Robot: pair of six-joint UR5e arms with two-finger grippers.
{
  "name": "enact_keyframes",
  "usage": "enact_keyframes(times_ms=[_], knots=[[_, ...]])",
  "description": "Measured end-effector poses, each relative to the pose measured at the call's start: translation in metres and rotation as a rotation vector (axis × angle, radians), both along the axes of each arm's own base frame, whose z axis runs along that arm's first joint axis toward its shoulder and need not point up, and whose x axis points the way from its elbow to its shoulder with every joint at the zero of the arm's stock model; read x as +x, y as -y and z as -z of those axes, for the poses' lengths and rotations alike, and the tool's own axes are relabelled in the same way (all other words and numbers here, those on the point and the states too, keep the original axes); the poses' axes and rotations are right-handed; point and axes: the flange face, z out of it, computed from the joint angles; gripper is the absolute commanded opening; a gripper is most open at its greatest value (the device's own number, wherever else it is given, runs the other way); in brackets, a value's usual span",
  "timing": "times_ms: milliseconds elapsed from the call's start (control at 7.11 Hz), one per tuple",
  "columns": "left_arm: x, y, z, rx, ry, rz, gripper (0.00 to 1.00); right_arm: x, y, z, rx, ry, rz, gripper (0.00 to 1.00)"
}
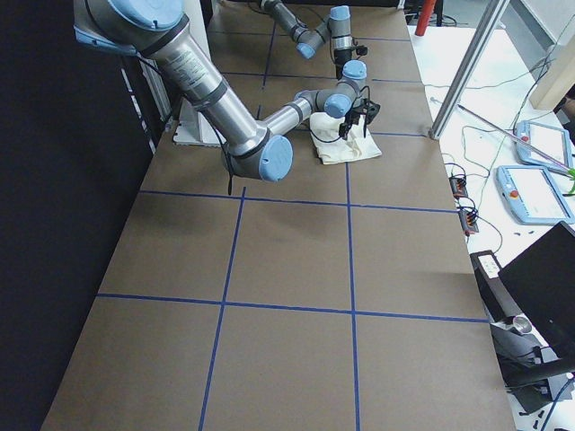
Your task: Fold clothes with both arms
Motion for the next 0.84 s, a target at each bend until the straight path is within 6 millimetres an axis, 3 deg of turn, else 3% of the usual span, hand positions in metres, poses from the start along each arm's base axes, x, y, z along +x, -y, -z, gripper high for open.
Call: enact_keyframes(times_ms=[422, 844], knots=[[-0.026, 0.006, 0.015, 0.003, -0.032, -0.02, 1.0, -0.009, 0.013, -0.027, 0.044, -0.092, 0.097, 1.0], [-0.029, 0.007, 0.015, 0.002, -0.033, -0.02, 1.0, 0.017, 0.046, -0.057, 0.067, -0.158, 0.112, 1.0]])
